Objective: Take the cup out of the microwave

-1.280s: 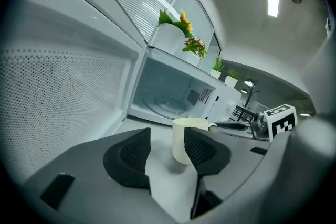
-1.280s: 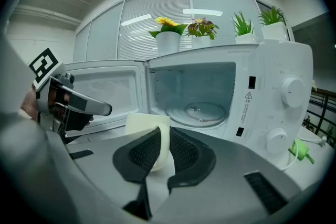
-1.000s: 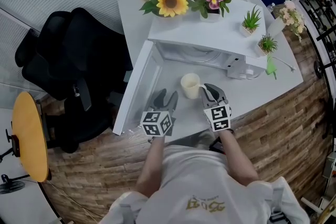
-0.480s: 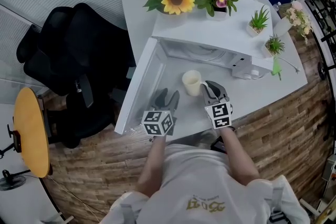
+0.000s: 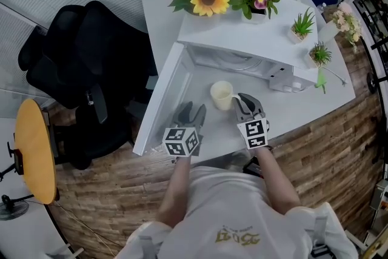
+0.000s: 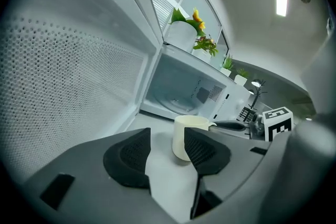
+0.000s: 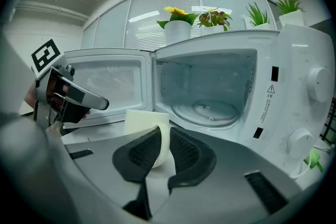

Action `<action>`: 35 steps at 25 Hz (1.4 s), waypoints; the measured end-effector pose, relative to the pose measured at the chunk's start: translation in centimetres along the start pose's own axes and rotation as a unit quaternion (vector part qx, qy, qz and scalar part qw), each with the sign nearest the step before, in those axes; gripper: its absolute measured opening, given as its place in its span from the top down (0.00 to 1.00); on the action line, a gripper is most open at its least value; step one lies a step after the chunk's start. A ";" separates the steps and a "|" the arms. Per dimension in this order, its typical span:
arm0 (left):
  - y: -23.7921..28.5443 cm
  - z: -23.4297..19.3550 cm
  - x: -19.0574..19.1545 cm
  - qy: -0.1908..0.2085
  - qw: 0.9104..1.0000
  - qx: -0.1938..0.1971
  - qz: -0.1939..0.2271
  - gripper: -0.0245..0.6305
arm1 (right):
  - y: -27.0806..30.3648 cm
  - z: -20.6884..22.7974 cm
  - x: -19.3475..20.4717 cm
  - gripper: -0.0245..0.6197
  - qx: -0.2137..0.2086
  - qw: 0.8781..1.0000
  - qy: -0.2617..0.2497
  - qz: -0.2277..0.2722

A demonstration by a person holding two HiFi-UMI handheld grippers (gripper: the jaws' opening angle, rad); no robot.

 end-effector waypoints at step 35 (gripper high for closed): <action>0.6 0.3 -0.4 0.005 1.000 0.009 -0.002 0.65 | 2.5 -1.4 3.2 0.84 -0.031 0.996 0.004 -0.086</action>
Point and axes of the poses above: the fingertips, and each gripper's own axes: y forward along the fingers, z to its right, x out of its underside, the point moved 2 cm from there along -y, backward along the fingers, and after that the axes turned 6 degrees about -z, right-handed, at the moved point
